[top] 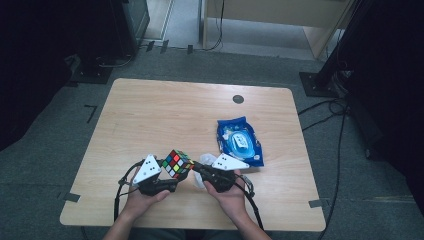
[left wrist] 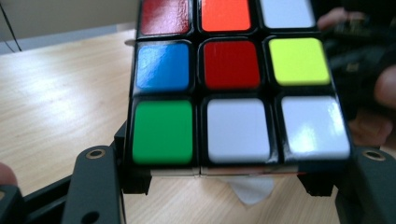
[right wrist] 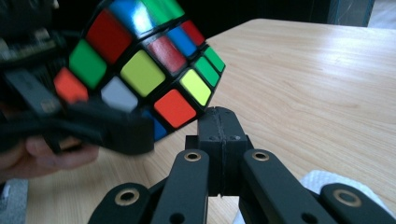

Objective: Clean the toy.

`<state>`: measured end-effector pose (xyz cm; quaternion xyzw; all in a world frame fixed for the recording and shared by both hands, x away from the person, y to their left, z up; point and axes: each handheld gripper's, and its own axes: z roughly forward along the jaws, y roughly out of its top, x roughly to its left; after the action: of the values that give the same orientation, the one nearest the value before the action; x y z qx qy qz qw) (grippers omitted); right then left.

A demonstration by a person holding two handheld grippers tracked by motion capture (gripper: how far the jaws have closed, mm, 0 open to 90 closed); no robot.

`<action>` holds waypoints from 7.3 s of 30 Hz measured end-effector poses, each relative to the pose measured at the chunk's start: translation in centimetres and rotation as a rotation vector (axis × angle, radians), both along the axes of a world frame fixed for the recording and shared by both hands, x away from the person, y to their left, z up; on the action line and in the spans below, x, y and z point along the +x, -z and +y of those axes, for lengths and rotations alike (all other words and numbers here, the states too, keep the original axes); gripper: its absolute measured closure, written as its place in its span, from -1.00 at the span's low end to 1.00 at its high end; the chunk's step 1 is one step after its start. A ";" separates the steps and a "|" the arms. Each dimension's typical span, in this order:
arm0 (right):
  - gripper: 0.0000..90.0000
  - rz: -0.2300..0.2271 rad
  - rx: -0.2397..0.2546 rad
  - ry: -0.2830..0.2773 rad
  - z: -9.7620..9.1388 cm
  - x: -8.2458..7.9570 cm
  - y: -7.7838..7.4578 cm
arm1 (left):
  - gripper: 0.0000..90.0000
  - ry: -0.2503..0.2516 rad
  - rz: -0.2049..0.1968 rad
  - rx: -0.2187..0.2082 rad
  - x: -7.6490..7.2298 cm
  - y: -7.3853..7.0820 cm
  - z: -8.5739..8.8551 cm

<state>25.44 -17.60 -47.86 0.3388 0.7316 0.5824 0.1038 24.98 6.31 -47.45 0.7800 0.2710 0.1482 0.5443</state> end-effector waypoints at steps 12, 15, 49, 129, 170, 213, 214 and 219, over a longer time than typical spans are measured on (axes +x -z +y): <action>1.00 -0.042 0.006 0.002 -0.4 -0.3 -0.7 | -0.24 0.006 -0.013 0.026 -0.2 0.0 -0.5; 0.83 -0.044 0.023 0.037 -0.7 -0.3 -1.0 | -0.24 0.008 -0.032 0.020 -0.5 -0.1 -0.7; -0.27 0.220 0.250 0.069 1.5 -0.6 -1.4 | -0.24 -0.156 -0.081 0.036 -0.9 0.7 -3.0; -0.23 0.354 0.112 -0.001 -0.4 0.7 -2.4 | -0.57 -0.043 -0.268 0.194 -1.8 0.8 -3.4; -0.24 0.390 0.088 0.000 0.0 1.0 -2.0 | -0.26 -0.011 -0.266 0.169 -2.1 0.6 -3.2; -0.37 0.153 -0.138 0.141 -1.7 2.2 0.5 | -0.24 -0.157 -0.196 0.137 -0.1 0.0 1.5; -0.36 0.145 -0.158 0.146 -1.5 2.3 0.9 | -0.24 -0.154 -0.192 0.137 -0.1 0.1 1.5; -0.32 0.085 -0.313 0.175 -0.4 2.6 2.9 | -0.24 -0.131 -0.171 0.132 -0.1 0.2 1.2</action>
<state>28.08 -17.99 -50.74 0.4053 0.7849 0.4351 0.1744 24.89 7.51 -47.69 0.7793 0.2637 0.2670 0.5019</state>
